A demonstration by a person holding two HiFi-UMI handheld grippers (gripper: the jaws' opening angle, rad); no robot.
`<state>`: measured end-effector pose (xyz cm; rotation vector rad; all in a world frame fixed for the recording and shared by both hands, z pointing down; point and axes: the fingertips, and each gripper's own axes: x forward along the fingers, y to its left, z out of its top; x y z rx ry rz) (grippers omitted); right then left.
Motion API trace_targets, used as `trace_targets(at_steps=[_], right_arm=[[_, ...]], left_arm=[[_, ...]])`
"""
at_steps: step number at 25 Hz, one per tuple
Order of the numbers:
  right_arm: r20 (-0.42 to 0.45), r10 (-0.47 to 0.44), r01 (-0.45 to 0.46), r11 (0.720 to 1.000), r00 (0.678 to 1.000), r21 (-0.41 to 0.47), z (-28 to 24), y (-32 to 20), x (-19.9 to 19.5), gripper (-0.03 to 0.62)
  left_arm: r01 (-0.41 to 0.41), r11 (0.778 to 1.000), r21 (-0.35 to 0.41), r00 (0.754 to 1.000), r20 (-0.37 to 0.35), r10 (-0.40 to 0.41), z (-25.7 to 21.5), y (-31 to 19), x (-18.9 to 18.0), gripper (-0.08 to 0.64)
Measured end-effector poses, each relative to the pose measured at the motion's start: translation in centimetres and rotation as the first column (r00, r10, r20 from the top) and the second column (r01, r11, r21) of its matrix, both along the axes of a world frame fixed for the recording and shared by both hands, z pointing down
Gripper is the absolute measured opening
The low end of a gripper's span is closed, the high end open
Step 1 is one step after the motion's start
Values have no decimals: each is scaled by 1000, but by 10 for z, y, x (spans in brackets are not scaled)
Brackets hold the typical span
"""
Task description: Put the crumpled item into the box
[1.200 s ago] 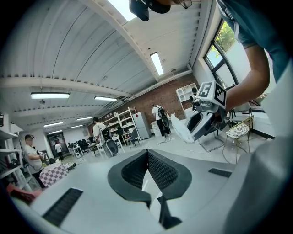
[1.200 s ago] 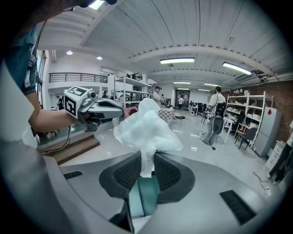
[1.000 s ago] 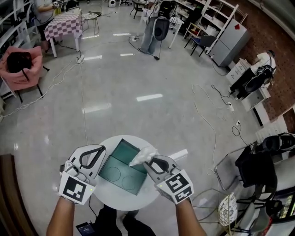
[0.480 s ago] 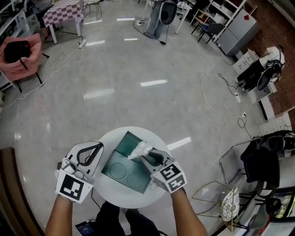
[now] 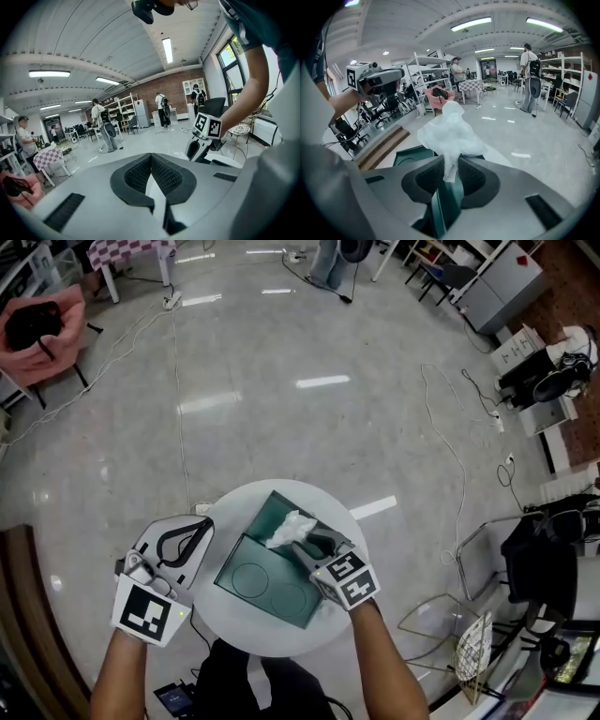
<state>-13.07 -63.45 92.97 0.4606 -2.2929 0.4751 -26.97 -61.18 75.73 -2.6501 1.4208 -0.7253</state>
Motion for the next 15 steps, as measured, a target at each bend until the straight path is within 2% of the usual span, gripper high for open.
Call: trace_targets(at_steps=[9, 15], right_arm=[[-120, -34, 19, 992, 992, -124, 59, 0, 5, 118], [-157, -41, 14, 985, 987, -170, 74, 8, 8, 143]], left_arm=[[-14, 999, -30, 1000, 2, 14, 24, -12, 1, 18], [-11, 1000, -25, 1000, 5, 11, 18, -11, -3, 18]])
